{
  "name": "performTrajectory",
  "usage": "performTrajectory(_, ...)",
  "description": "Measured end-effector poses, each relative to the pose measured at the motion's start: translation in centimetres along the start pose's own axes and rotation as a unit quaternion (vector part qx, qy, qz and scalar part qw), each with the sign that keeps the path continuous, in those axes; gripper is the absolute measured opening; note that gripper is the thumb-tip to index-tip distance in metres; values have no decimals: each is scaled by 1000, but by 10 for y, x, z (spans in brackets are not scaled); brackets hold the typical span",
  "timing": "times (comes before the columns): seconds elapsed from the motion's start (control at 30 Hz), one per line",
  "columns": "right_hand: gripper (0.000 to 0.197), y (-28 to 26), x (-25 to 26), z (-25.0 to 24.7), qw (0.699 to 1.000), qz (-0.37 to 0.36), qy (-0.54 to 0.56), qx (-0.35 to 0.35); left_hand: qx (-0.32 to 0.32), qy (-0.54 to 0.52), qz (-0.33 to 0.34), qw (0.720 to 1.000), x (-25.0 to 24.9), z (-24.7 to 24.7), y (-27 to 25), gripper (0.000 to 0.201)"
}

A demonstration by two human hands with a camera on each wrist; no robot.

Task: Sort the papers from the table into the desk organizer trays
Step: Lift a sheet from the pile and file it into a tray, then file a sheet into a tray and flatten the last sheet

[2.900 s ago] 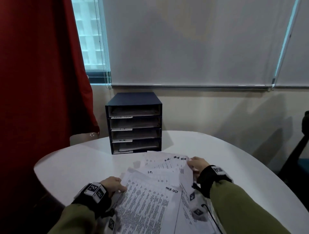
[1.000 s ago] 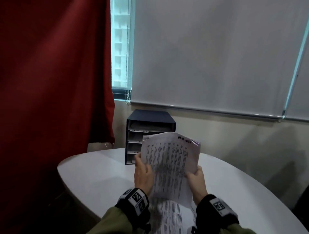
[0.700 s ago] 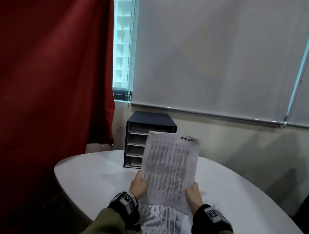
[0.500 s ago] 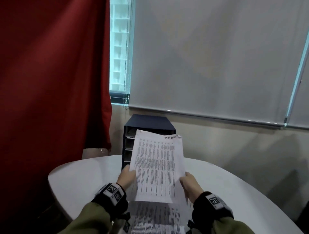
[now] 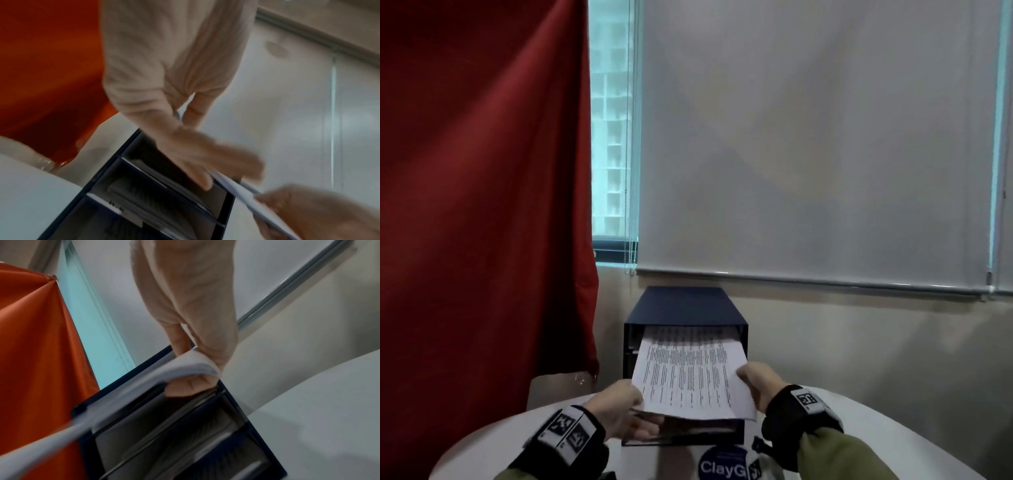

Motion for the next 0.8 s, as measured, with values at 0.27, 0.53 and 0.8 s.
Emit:
performTrajectory(0.27,18,10,19,-5,996,59,41,52,-110,-176,38,977,-31,-5,58,43)
performTrajectory(0.53,22,33,43,20,933,-5,358,38,-82,-360,84,925,-66,6,78,26)
performTrajectory(0.8,26,-29,-3,-8,980,-39,177,83,-116,-176,132,968,-34,5,48,25)
Point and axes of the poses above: each hand's wrist, its own y-axis towards the middle knuckle, its own z-axis out of the palm, x = y × z, the point moved 5 cm from there along y, towards the middle knuckle, and after that the axes turned 3 degrees about y, right-handed, at the moved point
